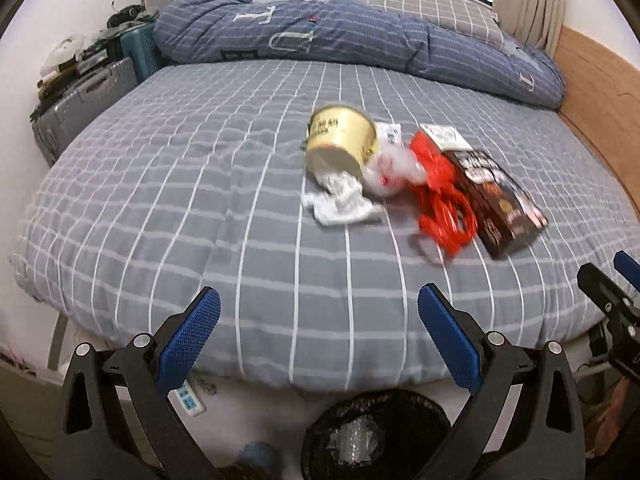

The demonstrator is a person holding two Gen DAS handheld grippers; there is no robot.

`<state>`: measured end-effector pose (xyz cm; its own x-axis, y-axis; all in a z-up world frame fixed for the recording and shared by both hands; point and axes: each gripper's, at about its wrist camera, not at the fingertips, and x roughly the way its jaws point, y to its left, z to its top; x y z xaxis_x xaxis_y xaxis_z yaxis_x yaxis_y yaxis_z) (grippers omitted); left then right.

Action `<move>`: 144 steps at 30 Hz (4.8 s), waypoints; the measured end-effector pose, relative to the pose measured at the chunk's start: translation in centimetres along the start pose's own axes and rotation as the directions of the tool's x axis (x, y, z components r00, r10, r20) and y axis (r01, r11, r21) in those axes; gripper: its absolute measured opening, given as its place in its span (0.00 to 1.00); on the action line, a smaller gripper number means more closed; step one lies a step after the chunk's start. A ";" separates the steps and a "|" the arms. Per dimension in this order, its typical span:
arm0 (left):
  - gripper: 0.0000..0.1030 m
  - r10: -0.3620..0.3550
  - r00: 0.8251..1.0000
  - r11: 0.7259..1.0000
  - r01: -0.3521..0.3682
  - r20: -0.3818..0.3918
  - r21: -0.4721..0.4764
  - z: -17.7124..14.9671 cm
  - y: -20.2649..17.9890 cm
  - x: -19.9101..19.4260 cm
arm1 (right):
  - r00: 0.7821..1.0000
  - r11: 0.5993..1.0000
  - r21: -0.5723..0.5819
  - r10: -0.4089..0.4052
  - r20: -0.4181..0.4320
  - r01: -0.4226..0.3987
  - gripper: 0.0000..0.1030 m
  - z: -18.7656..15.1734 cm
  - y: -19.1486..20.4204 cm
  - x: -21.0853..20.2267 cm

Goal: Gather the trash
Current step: 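Open the left tool to drop the bubble wrap and lift both tools, then grasp the yellow yogurt cup with the left tool while the right tool grasps the brown snack box, then carry the yogurt cup and snack box down toward the trash bin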

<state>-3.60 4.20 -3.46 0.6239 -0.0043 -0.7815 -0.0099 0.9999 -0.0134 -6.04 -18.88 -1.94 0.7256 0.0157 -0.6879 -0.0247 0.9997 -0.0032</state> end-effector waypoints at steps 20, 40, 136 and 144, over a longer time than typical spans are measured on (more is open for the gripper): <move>0.94 -0.022 0.999 0.999 0.023 -0.025 0.034 11.8 -0.1 12.4 | 0.993 0.999 0.041 0.022 -0.114 -0.017 0.92 5.6 -2.1 12.4; 0.89 -0.060 0.996 0.998 0.062 -0.067 0.026 13.1 -0.3 16.6 | 0.980 1.000 0.007 -0.008 -0.198 0.010 0.92 4.3 -1.0 15.3; 0.69 -0.120 0.990 0.993 0.119 0.068 0.018 4.4 -1.9 -0.9 | 0.998 0.999 0.044 -0.018 0.056 0.015 0.88 3.7 -0.3 1.0; 0.69 -0.128 0.990 0.992 0.127 0.051 0.024 0.8 -1.7 -2.8 | 0.999 0.999 0.049 -0.006 0.045 0.004 0.88 0.6 0.3 -1.8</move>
<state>-4.72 2.50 -0.72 0.6592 -0.1312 -0.7405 0.0883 0.9914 -0.0970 -6.94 -18.54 -0.21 0.7562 0.0102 -0.6542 0.0120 0.9995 0.0295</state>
